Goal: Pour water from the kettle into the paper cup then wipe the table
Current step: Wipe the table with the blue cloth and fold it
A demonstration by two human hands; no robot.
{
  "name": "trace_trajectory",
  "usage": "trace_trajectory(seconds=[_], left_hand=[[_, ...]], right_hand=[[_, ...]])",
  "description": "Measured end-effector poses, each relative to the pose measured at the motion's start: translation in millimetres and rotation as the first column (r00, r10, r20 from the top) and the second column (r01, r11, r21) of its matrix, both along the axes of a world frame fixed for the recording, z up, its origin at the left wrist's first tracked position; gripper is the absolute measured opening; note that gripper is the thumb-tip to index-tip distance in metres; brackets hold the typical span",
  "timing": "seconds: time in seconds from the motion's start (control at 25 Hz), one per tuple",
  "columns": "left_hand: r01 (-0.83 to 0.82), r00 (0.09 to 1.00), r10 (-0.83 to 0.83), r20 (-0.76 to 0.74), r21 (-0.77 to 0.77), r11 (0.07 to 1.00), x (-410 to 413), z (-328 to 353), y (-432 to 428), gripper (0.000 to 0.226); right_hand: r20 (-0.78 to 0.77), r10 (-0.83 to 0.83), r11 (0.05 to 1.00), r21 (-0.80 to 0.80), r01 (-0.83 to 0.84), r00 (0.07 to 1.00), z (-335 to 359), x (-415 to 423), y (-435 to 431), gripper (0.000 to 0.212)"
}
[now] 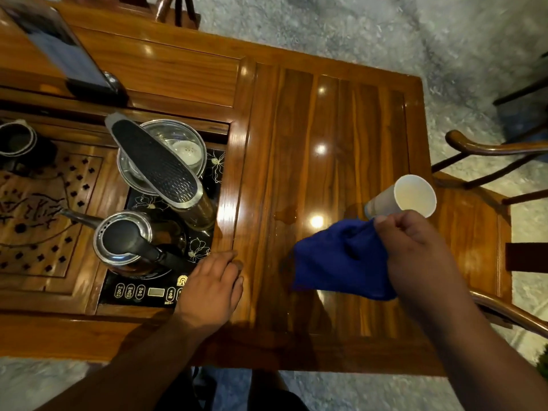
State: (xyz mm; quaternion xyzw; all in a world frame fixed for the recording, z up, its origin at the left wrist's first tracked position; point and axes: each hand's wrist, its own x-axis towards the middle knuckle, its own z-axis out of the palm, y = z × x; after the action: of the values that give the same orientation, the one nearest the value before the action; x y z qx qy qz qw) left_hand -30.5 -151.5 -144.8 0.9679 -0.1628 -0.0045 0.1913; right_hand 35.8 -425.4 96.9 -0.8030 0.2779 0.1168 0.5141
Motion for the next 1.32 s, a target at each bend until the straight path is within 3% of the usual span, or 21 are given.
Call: trace_trajectory(seconds=[0.16, 0.28, 0.32, 0.4, 0.48, 0.64, 0.72, 0.92, 1.0, 1.12, 1.2, 1.32], left_hand=[[-0.01, 1.0, 0.01, -0.023, 0.003, 1.0, -4.4, -9.2, 0.3, 0.026], [-0.017, 0.998, 0.016, -0.053, -0.024, 1.0, -2.9, -11.4, 1.8, 0.025], [-0.022, 0.998, 0.021, -0.055, -0.029, 0.999, -2.9, -11.6, 1.5, 0.024], [-0.035, 0.998, 0.032, -0.052, -0.044, 0.998, -4.5, -13.6, 1.2, 0.024], [-0.035, 0.999, 0.033, -0.044, -0.058, 0.998, -6.6, -18.3, 0.5, 0.023], [-0.004, 1.0, 0.003, -0.004, -0.087, 0.996, -10.3, -24.6, 0.3, 0.02], [-0.01, 1.0, 0.009, -0.013, -0.096, 0.995, -8.6, -22.6, 0.4, 0.021], [-0.015, 1.0, 0.013, -0.024, -0.085, 0.996, -4.5, -16.4, -2.0, 0.023], [-0.015, 0.999, 0.012, -0.042, -0.076, 0.997, -3.8, -14.6, -1.8, 0.021], [-0.016, 0.998, 0.011, -0.067, -0.072, 0.997, -4.0, -13.9, -1.9, 0.021], [-0.012, 0.997, 0.007, -0.08, -0.067, 0.998, -4.2, -14.3, -1.3, 0.023], [-0.011, 0.997, 0.006, -0.08, -0.063, 0.998, -4.3, -16.0, -1.0, 0.024]], right_hand=[[0.114, -0.03, 1.0, -0.006, 0.031, 0.993, -8.5, 20.2, 5.7, 0.012], [0.133, 0.166, 0.975, -0.173, -0.142, 0.977, -62.9, 34.2, 22.0, 0.009], [0.084, 0.288, 0.928, -0.271, -0.257, 0.954, -91.1, 38.3, 25.5, 0.013], [-0.095, 0.549, 0.761, -0.353, -0.544, 0.83, -144.9, 44.5, 28.9, 0.04], [-0.179, 0.621, 0.683, -0.353, -0.639, 0.763, -177.2, 51.0, 31.8, 0.061], [-0.052, 0.517, 0.827, -0.225, -0.515, 0.854, -191.5, 79.0, 46.4, 0.08], [-0.041, 0.482, 0.861, -0.161, -0.482, 0.875, -190.9, 96.9, 58.6, 0.074], [0.026, 0.603, 0.796, -0.08, -0.6, 0.797, -184.5, 108.3, 88.9, 0.055], [0.078, 0.621, 0.775, -0.211, -0.596, 0.78, -187.8, 106.0, 86.0, 0.054], [0.032, 0.669, 0.641, -0.53, -0.555, 0.742, -205.0, 97.1, 74.4, 0.057], [-0.046, 0.683, 0.58, -0.573, -0.579, 0.729, -216.6, 94.5, 73.9, 0.065], [-0.016, 0.641, 0.639, -0.542, -0.546, 0.767, -225.5, 105.1, 82.4, 0.063]])
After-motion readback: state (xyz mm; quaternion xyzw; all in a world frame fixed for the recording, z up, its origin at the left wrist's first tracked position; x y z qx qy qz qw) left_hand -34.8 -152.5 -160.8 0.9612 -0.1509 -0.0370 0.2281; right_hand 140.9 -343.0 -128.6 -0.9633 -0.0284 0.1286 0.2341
